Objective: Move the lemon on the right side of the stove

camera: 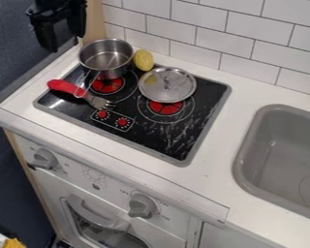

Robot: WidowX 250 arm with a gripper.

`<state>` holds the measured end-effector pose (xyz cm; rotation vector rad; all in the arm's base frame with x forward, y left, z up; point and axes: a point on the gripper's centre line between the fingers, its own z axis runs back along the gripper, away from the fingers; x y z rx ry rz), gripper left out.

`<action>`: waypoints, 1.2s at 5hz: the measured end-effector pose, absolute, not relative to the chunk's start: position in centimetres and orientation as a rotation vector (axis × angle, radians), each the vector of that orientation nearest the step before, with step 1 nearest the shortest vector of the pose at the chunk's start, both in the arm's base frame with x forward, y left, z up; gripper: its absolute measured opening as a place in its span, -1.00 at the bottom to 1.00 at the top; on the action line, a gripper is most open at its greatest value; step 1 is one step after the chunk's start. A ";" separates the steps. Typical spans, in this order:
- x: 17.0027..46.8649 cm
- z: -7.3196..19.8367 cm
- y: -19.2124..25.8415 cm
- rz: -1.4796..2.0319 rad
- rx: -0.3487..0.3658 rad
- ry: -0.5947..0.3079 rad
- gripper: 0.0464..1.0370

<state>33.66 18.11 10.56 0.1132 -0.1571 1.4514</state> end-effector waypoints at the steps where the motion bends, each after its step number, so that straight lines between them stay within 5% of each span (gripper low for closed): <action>1: 33.6 9.2 18.0 1.449 0.122 -0.117 0.93; 5: 38.1 10.7 10.3 1.189 0.008 -0.132 0.93; 6: 39.9 8.4 9.4 1.160 0.065 -0.142 0.93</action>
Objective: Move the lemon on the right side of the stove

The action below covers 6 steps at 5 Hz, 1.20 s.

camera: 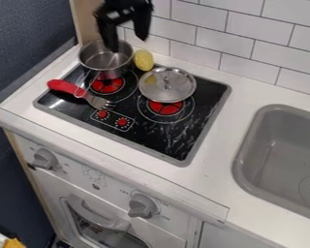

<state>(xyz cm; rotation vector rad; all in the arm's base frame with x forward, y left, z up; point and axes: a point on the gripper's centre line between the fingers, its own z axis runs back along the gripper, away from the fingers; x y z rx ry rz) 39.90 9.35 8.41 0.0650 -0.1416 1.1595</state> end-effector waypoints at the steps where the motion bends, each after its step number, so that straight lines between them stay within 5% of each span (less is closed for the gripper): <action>1: 42.1 7.3 8.5 1.108 0.108 -0.194 0.93; 6: 44.6 2.4 8.5 1.027 0.235 -0.103 0.82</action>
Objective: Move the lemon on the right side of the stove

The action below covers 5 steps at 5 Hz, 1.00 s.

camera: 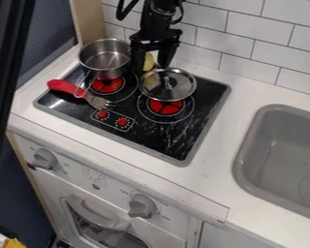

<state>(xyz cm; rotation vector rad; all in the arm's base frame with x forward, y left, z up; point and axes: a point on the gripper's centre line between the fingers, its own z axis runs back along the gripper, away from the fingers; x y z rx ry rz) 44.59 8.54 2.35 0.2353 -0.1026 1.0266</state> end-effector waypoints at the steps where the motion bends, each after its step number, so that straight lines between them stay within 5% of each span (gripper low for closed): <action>1: 44.7 2.3 8.7 1.036 0.241 -0.113 0.27; 5: 43.5 2.3 8.2 1.011 0.212 -0.119 0.17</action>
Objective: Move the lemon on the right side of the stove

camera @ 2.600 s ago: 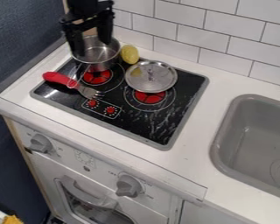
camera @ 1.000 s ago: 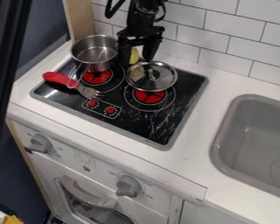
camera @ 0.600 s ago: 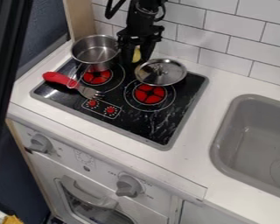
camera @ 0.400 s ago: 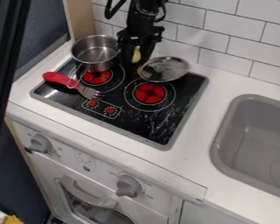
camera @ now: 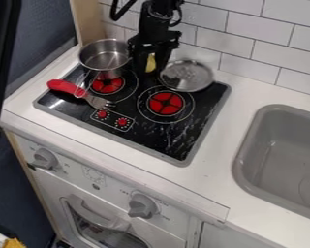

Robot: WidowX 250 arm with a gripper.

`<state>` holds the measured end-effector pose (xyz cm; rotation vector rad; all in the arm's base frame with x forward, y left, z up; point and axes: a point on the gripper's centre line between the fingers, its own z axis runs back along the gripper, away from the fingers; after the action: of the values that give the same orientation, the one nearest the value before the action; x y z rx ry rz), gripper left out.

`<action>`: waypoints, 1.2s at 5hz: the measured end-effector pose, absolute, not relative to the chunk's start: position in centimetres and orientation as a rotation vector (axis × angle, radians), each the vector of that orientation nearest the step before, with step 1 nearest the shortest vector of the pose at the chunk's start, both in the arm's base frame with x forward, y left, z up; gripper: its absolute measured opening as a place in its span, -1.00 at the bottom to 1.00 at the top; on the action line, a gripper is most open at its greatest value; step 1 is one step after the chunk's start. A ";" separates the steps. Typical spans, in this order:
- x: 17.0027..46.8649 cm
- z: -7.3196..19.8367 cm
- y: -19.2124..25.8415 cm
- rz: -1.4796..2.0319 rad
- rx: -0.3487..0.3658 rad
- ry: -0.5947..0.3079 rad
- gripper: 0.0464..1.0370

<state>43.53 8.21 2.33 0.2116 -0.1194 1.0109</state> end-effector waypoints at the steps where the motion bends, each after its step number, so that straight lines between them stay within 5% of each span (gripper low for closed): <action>1: 43.3 3.4 7.9 1.006 0.180 -0.139 0.17; 4: 41.1 9.3 5.1 0.963 0.051 -0.221 0.17; 6: 38.1 7.0 -3.1 0.731 0.067 -0.180 0.17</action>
<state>38.06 -3.08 6.98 0.0671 -0.1797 0.7312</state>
